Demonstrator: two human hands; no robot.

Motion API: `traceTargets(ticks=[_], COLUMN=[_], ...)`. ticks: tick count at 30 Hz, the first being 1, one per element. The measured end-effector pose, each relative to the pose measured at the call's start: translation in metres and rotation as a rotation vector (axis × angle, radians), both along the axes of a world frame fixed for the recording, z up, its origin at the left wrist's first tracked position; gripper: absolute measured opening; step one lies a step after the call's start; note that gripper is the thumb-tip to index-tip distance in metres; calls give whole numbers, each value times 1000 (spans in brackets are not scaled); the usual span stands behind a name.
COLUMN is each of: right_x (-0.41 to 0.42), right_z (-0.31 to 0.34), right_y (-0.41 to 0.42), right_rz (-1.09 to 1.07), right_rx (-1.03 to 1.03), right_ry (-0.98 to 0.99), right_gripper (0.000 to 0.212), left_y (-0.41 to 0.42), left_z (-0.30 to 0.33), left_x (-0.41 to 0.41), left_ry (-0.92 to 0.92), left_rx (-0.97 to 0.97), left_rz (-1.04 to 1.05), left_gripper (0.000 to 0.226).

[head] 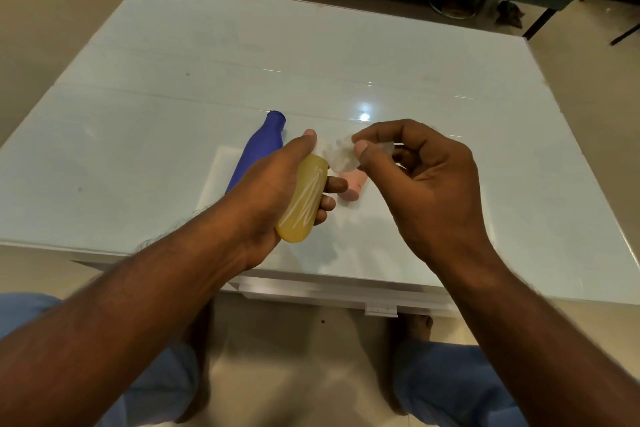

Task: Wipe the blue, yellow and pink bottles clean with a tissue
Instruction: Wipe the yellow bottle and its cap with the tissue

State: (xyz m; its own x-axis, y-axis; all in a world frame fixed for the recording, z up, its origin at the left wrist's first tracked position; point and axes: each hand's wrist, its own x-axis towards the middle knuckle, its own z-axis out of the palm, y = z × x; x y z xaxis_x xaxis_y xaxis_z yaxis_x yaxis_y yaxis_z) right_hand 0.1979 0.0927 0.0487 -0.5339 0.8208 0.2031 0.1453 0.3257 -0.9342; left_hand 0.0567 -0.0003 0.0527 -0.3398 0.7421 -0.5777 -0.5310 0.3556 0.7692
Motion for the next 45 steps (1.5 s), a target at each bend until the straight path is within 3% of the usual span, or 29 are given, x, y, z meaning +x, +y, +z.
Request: traceTargets(ticks=[23, 31, 45], right_x=[0, 1, 0], right_z=[-4, -9, -5], right_y=[3, 8, 3], right_rz=[7, -4, 40], right_rx=[15, 63, -27], right_ry=[-15, -6, 9], right_gripper=[10, 37, 29], left_y=[1, 1, 0], left_z=[-2, -1, -1], left_x=[-2, -1, 0], left_ry=[-2, -12, -1], left_rx=[-10, -16, 11], left_rz=[2, 23, 6], left_gripper=[46, 45, 46])
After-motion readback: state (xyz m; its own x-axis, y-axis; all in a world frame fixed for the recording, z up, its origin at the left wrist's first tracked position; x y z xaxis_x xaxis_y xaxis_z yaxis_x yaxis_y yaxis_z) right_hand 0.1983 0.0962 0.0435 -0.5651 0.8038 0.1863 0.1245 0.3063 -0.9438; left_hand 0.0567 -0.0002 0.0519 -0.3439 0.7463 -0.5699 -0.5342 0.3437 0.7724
